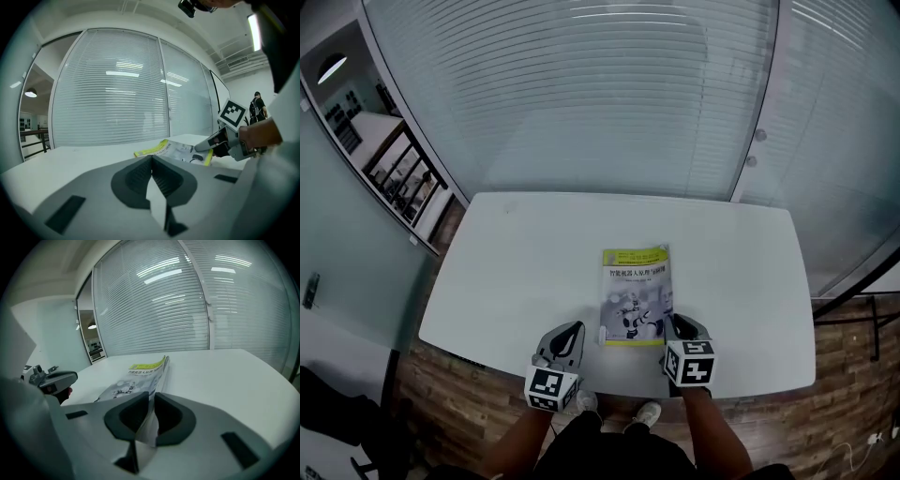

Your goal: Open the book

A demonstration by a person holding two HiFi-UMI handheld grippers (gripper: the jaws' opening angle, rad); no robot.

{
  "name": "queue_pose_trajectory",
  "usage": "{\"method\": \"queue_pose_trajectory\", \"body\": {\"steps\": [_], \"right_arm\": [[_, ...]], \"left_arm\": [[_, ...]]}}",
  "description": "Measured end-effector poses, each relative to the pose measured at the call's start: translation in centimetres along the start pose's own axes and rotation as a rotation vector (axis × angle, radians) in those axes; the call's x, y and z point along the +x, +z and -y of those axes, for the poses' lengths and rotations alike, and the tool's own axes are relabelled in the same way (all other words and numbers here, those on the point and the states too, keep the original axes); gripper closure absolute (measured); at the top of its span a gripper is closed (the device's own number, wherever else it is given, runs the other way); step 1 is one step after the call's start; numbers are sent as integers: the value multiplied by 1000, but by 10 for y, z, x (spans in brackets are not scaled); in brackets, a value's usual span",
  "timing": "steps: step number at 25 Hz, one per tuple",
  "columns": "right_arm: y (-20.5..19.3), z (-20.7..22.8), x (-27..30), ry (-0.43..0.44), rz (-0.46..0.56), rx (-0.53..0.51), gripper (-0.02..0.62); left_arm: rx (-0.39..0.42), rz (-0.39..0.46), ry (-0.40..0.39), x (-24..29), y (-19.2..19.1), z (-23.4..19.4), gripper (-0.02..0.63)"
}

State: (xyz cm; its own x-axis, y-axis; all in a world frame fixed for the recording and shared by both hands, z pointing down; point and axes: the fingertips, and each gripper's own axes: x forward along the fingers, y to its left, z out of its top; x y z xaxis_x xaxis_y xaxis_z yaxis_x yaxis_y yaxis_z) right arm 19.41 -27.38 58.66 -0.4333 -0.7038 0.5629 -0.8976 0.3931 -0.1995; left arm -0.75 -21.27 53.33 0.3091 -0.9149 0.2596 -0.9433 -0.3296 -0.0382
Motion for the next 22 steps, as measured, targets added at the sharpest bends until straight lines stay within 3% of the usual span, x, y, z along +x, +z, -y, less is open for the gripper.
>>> {"method": "queue_pose_trajectory", "body": {"steps": [6,14,22], "right_arm": [[10,-11,-2,-36,22,-87,548],[34,-26,-10,-152,49,-180,554],[60,-59,-17,-248,89,-361,560]], "left_arm": [[-13,19,-6,-3,-4,-11,595],[-31,42,-54,-14,4,-41,595],[-58,36,-40,-28,-9,-78,595]]}}
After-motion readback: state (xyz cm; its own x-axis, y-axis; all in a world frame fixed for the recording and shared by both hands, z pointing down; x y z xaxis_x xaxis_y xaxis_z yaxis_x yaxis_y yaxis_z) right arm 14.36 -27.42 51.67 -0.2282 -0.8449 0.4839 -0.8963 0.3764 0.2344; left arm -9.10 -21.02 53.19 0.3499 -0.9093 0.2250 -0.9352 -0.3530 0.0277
